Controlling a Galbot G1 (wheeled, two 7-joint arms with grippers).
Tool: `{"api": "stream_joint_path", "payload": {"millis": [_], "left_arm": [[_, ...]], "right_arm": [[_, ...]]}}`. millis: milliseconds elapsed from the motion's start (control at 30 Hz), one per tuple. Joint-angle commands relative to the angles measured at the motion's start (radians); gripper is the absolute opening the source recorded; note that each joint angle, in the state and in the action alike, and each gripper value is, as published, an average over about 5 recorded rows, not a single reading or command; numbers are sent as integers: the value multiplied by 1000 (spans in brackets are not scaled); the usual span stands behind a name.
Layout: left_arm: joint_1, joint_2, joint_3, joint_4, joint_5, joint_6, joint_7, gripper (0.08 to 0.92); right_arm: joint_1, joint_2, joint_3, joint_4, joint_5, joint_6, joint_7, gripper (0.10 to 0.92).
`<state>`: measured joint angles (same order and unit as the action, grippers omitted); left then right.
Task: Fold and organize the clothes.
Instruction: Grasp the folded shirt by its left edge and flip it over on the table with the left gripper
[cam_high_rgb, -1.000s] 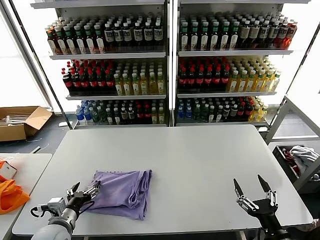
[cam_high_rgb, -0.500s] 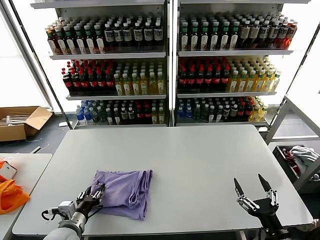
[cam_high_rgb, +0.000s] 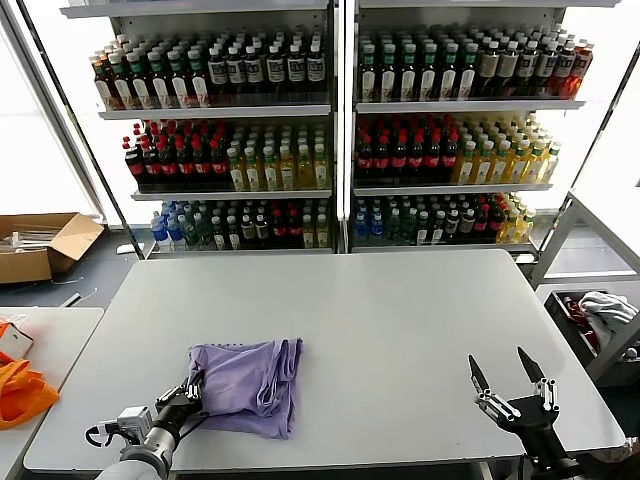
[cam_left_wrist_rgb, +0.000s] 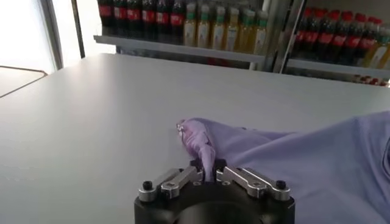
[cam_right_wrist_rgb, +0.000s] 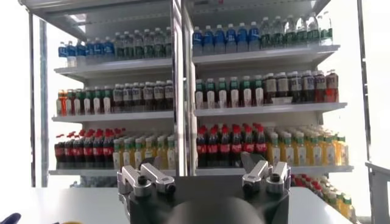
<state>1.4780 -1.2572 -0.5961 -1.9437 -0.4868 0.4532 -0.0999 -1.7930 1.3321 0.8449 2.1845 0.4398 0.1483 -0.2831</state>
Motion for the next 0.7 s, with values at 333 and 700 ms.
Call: {"api": "stream_joint_path", "payload": {"millis": [333,700], "left_arm": [[47,328,-515,72,-247,-5,38,153],[96,450,-551,-163,-398,96,-45,153]], "right_arm": [[19,-5,-19,-11,10,-3,1,823],[20,4,-35,-6,8,-3,1,823]]}}
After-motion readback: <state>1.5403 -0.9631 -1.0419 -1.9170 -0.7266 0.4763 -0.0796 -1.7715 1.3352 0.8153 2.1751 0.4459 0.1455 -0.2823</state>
